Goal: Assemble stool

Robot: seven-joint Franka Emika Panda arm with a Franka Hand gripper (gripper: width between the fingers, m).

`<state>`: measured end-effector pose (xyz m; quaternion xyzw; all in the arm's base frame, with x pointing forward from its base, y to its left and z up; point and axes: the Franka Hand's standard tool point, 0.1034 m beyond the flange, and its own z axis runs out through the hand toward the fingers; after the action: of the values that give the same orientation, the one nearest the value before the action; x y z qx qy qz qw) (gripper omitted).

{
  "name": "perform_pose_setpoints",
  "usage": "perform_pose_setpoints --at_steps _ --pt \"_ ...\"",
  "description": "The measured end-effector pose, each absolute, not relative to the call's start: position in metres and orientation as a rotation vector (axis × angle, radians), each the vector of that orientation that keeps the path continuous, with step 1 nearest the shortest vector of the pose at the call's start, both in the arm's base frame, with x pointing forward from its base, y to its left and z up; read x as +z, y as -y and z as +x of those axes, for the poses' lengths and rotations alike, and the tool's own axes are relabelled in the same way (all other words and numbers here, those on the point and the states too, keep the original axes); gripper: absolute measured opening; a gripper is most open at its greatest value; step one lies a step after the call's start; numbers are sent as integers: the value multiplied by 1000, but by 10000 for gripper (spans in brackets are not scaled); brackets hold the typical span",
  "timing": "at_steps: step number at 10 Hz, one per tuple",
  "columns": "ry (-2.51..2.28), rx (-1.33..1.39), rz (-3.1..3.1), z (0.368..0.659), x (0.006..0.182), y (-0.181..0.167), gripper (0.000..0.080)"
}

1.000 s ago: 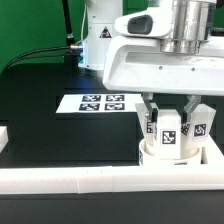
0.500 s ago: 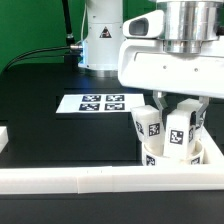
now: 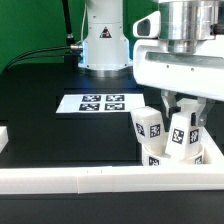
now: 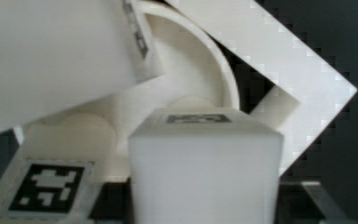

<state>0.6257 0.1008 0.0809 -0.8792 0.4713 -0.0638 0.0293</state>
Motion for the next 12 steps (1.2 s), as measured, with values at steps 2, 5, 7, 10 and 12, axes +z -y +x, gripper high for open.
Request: perform_pose_setpoints --at_steps 2,5,7,10,12 --pt "-1588 -186 -2620 626 81 -102 340" --pt "-1977 -146 -2250 628 82 -105 340" --pt "-2158 -118 -2001 630 81 -106 340" --pt "-2260 -80 -1848 630 82 -106 340" --pt "-2236 -86 -1864 632 89 -106 578"
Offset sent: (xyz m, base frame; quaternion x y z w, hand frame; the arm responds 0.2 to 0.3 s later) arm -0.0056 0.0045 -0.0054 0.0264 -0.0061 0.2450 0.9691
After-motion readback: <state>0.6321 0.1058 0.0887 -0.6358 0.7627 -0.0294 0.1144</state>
